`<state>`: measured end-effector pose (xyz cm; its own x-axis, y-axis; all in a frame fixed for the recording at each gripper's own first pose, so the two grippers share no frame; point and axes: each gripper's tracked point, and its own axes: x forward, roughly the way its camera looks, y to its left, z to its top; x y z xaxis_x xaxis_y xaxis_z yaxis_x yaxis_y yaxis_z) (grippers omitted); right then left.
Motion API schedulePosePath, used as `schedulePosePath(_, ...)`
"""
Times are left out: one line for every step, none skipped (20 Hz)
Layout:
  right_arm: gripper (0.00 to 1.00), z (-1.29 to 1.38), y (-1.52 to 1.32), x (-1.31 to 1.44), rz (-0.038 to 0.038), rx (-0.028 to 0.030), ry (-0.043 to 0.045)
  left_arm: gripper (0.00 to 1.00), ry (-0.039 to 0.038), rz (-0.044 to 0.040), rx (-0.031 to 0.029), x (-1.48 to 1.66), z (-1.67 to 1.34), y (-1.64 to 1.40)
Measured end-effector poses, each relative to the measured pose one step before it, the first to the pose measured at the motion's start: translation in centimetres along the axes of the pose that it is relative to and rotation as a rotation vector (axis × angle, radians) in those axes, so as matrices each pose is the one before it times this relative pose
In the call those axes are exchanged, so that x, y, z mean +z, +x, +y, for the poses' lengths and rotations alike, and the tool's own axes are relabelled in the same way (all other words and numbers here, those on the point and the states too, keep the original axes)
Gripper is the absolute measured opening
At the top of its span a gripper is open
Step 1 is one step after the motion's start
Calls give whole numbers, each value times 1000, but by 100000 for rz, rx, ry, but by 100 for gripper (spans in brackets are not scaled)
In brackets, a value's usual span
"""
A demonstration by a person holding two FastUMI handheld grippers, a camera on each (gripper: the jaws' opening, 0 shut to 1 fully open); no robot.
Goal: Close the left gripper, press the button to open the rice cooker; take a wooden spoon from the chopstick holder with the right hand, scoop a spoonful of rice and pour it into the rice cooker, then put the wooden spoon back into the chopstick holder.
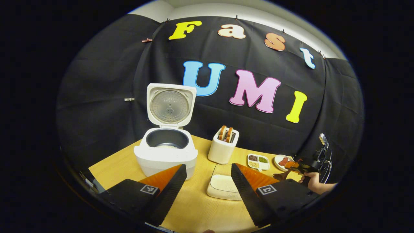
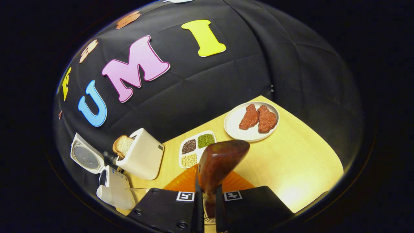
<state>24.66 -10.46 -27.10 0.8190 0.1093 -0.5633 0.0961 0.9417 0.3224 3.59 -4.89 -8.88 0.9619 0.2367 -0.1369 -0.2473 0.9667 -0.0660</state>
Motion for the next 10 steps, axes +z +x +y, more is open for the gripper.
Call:
schedulePosePath(18, -282, 283, -590, 760, -1079, 562, 96, -528, -472, 1733, 182, 420, -89)
schedulePosePath(18, -335, 186, -381, 1308, -452, 1341, 95, -777, -1101, 2258, 307, 628, -128)
schedulePosePath(19, -233, 73, -544, 1133, -202, 1046, 95, -1066, -623, 1730, 324, 608, -93)
schedulePosePath(20, 25, -149, -151, 58, 1487, 1029, 96, -1035, -939, 1677, 350, 665, -77)
schedulePosePath(22, -327, 37, -13, -470, -634, 355, 96, -912, -643, 1900, 430, 801, 0)
schedulePosePath(22, -301, -461, 71, -88, -535, 284, 96, -905, -551, 1836, 456, 884, 136)
schedulePosePath(29, 255, -391, 75, -166, 605, 664, 96, -770, -1386, 1468, 858, 905, 76)
schedulePosePath(37, 332, -671, 128, -626, 817, 92, 95, -844, -2010, 1257, 1038, 872, 81)
schedulePosePath(58, 61, -769, 536, -1427, -373, -1152, 95, -638, -2519, 261, 1240, 769, 164)
schedulePosePath(79, 11, -1006, 307, -2818, 230, -2156, 96, -309, -2433, 482, 1198, 777, 266)
